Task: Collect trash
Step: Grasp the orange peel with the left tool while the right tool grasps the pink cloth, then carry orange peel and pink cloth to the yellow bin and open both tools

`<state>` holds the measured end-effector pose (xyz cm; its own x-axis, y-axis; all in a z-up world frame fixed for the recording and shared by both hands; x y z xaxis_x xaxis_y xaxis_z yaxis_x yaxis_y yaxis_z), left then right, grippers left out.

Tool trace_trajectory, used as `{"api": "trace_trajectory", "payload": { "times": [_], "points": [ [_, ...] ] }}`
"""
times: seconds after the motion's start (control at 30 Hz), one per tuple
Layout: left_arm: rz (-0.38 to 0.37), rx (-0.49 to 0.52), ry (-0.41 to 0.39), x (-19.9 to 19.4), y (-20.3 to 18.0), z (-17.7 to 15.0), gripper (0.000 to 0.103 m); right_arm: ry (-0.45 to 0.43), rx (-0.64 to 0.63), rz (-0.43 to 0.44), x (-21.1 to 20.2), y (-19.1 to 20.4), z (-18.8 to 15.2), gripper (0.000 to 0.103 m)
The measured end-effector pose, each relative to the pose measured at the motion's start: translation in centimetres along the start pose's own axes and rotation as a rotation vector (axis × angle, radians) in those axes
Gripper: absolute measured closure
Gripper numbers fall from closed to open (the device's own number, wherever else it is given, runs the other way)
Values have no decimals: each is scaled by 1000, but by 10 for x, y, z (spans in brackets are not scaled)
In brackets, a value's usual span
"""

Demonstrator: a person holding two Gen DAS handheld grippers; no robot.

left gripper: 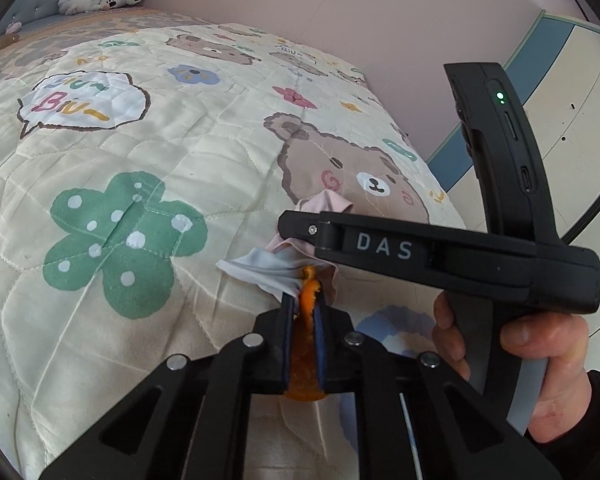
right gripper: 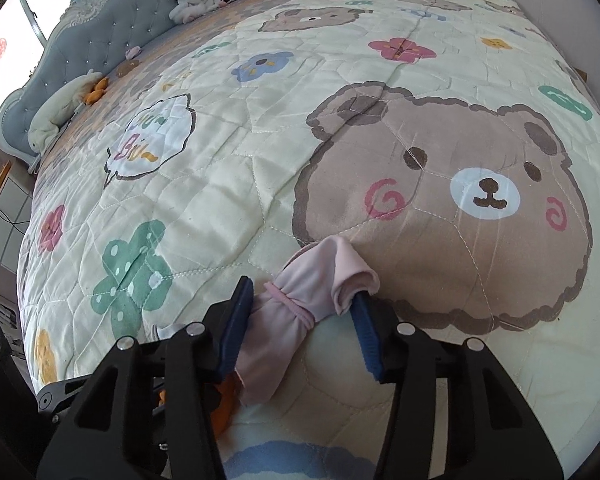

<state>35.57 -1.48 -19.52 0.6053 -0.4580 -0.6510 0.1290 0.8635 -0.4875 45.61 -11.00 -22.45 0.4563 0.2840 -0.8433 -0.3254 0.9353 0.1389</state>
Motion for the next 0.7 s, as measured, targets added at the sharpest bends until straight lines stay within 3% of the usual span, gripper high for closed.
{"api": "trace_trajectory", "payload": {
  "times": [0.13,0.33,0.7],
  "points": [
    [-4,26,-3,-3,-6,-2,97,-2,21,16,-1,1,-1,71],
    [-19,30,3,-14,-11,-3,98,-17,97,91,-8,-5,4,79],
    [-13,88,-12,-61,-25,-9,99,-149,111,116,-63,-9,9,81]
  ]
}}
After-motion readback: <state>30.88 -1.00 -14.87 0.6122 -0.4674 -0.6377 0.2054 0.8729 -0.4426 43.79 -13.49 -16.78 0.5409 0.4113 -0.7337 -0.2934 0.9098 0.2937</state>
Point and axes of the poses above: each gripper's, at about its wrist camera, not at the fingertips, and x roughly the way its jaws point, y to its left, z to its top, the point moved 4 cm from there along x, roughly the way its jaws point, and after that the axes turned 4 degrees about -x, right-handed, at the moved point
